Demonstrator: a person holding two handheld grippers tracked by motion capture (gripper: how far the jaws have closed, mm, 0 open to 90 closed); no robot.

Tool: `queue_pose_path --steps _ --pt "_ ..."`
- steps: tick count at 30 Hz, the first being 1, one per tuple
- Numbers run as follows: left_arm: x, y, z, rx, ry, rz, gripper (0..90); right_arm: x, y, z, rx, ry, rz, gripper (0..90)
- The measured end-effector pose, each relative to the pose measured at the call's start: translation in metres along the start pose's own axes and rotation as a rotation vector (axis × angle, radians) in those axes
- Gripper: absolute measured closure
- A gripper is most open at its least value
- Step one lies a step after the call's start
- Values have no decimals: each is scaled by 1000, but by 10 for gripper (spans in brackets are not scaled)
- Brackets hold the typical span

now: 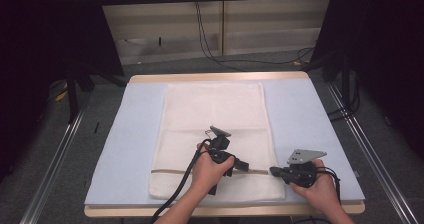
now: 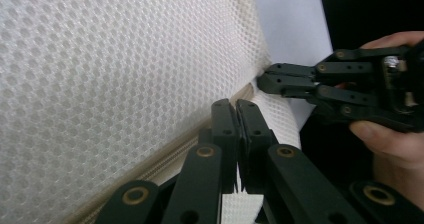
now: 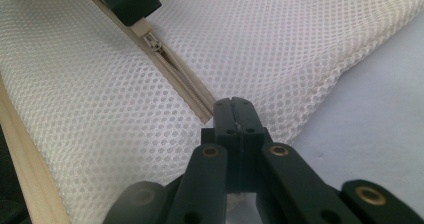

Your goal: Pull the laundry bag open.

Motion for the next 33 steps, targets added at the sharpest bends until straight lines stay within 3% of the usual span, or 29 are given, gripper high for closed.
queue_pose_path --steps 6,7,32,33 --pt "7 -2 3 18 -22 -1 881 0 0 0 -5 2 -3 900" --pt "9 -2 6 5 -19 4 880 0 0 0 -7 4 -2 900" --pt "55 -8 33 31 2 -27 880 0 -1 0 -9 0 -6 900" --pt "58 -9 33 30 -11 -22 880 0 -1 0 -10 1 -5 900"
Point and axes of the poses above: each handheld gripper's, and its own axes: x roughly backward along the jaws, y roughly out of its top, z roughly to its left, the point moved 10 cm from there along -x, roughly forward along the jaws, and after that the axes turned 1 degree about y, right-handed, at the moved point
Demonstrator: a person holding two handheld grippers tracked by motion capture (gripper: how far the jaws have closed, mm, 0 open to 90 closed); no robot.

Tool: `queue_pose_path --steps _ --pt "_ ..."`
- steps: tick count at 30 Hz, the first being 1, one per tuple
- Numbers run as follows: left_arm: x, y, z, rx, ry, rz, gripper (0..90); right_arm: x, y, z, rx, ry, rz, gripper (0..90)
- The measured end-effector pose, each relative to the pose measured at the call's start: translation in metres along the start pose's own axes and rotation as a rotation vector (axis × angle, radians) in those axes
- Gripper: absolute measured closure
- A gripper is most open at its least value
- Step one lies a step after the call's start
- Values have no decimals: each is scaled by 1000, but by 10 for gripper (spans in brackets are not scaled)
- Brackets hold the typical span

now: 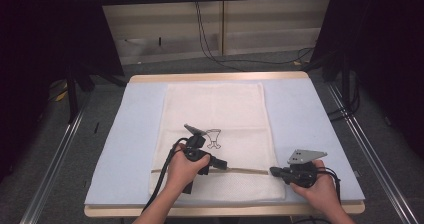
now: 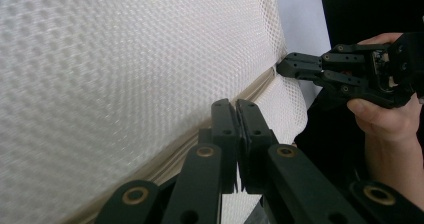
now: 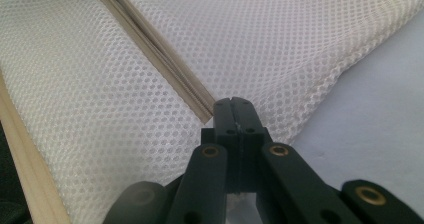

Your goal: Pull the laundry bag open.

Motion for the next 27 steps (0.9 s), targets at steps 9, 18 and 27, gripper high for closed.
queue_pose_path --steps 9,18,27 --pt "33 -4 18 32 10 -28 880 0 0 0 -8 2 -5 900" --pt "59 -12 36 61 21 -56 880 0 0 0 -4 -2 -2 900" --pt "83 -21 55 93 23 -94 880 0 0 0 -5 -2 -1 900"
Point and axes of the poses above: each handheld gripper's, and its own axes: x roughly backward along the jaws, y roughly out of its top, z roughly to its left, the point moved 10 cm from there along -x, roughly forward along the jaws, and after that the axes turned 1 degree about y, right-handed, at the moved point
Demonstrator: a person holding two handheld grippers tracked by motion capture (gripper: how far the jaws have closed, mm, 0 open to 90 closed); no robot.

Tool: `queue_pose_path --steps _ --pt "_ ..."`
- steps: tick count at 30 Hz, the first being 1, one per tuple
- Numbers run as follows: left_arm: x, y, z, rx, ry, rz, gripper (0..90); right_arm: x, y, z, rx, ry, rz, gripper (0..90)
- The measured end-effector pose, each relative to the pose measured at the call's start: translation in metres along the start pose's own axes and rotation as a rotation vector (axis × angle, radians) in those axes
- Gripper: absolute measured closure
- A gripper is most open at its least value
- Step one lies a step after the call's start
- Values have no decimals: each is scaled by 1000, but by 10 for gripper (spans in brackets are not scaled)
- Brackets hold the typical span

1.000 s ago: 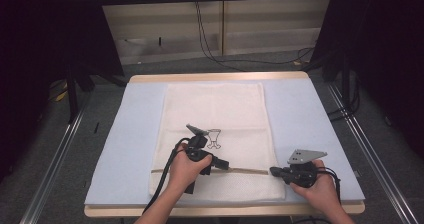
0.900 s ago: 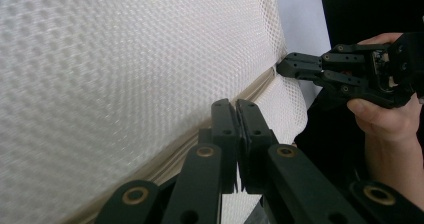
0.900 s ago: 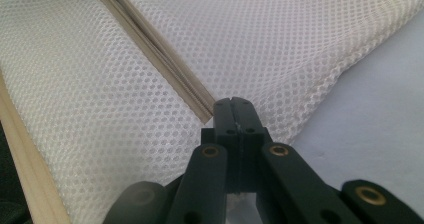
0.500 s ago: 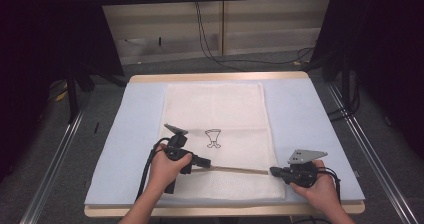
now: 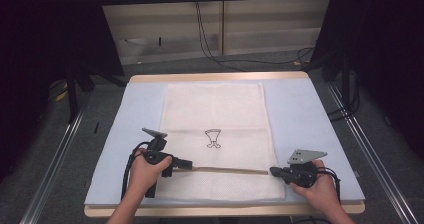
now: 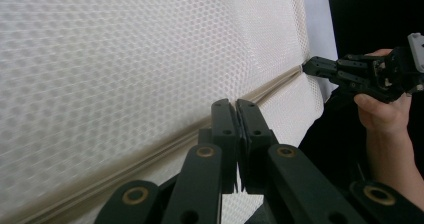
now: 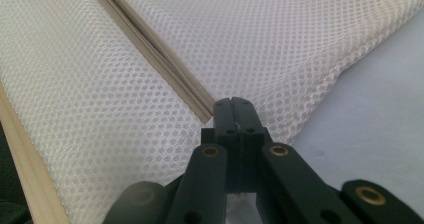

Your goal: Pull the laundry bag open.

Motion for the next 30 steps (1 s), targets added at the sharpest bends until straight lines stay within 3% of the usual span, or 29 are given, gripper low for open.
queue_pose_path --steps 11,16,19,30 --pt "30 -6 29 48 19 -47 879 0 0 0 -6 0 -2 900" --pt "56 -8 47 62 47 -81 879 0 0 0 -4 -1 -1 900" --pt "67 -10 56 76 34 -95 879 0 0 0 -4 -2 0 900" --pt "83 -13 77 114 35 -111 879 0 0 0 -6 -2 -3 900"
Point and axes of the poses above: each handheld gripper's, and its own axes: x roughly backward along the jaws, y roughly out of its top, z roughly to its left, the point moved 10 cm from there along -x, roughly forward along the jaws, and after that the axes turned 1 degree about y, right-handed, at the moved point
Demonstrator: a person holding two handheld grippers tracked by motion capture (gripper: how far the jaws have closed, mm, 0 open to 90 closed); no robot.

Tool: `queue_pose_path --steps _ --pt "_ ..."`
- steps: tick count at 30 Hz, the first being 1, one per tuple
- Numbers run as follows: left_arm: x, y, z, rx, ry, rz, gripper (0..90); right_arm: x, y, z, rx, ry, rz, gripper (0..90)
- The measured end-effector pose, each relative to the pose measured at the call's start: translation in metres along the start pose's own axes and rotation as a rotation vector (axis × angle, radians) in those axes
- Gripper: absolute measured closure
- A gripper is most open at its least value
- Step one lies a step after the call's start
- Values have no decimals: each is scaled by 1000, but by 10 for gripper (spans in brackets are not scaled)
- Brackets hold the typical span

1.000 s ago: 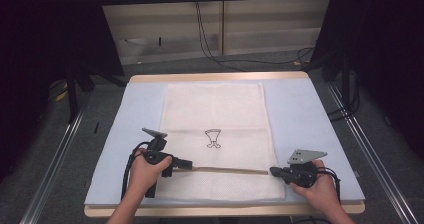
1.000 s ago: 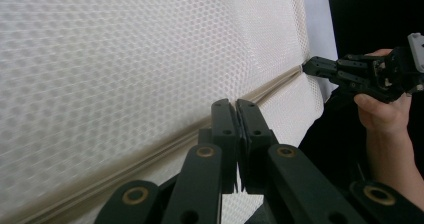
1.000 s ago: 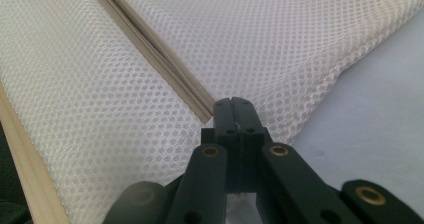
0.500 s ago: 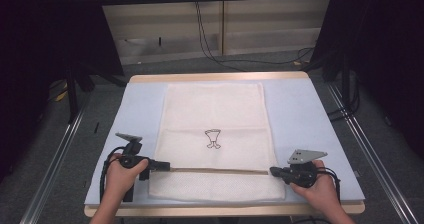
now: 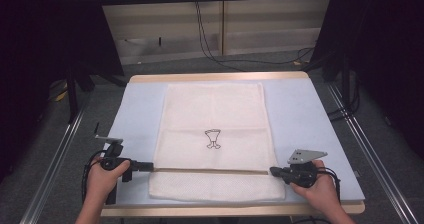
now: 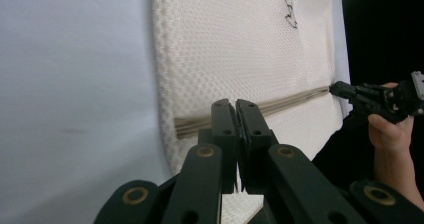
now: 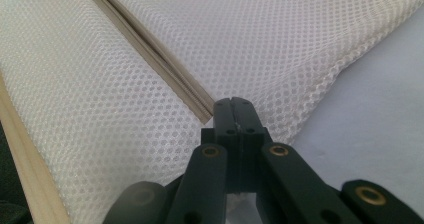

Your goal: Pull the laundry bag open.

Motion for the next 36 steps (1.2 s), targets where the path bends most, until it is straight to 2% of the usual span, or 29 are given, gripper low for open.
queue_pose_path --steps 2,14,16,17,19,20,21,22,23,24,25,26,27,28,29,30,31,32,33,34,36 --pt "2 0 4 23 -9 -9 879 0 0 0 0 1 0 900" --pt "6 -2 11 23 -5 -25 877 0 0 0 2 1 0 900" --pt "6 -3 12 8 -13 -15 876 0 0 0 0 2 1 900" --pt "6 -2 11 22 -10 -23 877 0 0 0 0 1 1 900" --pt "5 -2 11 24 -9 -26 875 0 0 0 0 1 0 900" --pt "7 -1 9 21 -29 -23 873 0 0 0 -3 3 -7 900" --pt "9 1 9 10 -28 -37 869 1 0 0 3 13 -15 900" --pt "11 5 8 8 -7 -74 860 2 1 0 -8 15 -16 900" --pt "11 5 8 8 -7 -74 815 2 1 0 -8 15 -16 900" --pt "20 10 7 -29 -24 -102 770 9 7 -4 -15 7 -40 898" --pt "22 15 5 -19 -19 -149 733 13 13 -7 -17 -3 -87 820" --pt "23 19 7 -44 15 -178 696 18 19 -12 -23 -25 -130 710" --pt "23 19 7 -44 15 -178 665 18 19 -12 -23 -25 -130 710" --pt "25 22 9 -56 39 -190 665 21 24 -19 -17 -53 -170 639" --pt "26 26 11 -55 53 -225 641 24 25 -26 -20 -85 -188 619" --pt "28 33 15 -95 120 -282 583 28 25 -39 -33 -148 -205 535" --pt "28 33 15 -95 120 -282 536 28 25 -39 -33 -148 -205 535" --pt "30 41 18 -145 190 -353 490 30 22 -47 -39 -178 -204 462" --pt "30 41 18 -145 190 -353 487 30 22 -47 -39 -178 -204 462" --pt "30 43 20 -162 229 -360 485 32 19 -56 -47 -220 -185 398" --pt "29 46 23 -196 279 -376 452 33 18 -63 -58 -242 -181 355"
Point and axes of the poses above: each handheld gripper's, and its own axes: x roughly backward along the jaws, y roughly out of its top, z roughly to its left, the point moved 10 cm from there along -x, roughly forward along the jaws, and after that the axes turned 1 degree about y, right-handed, at the moved point
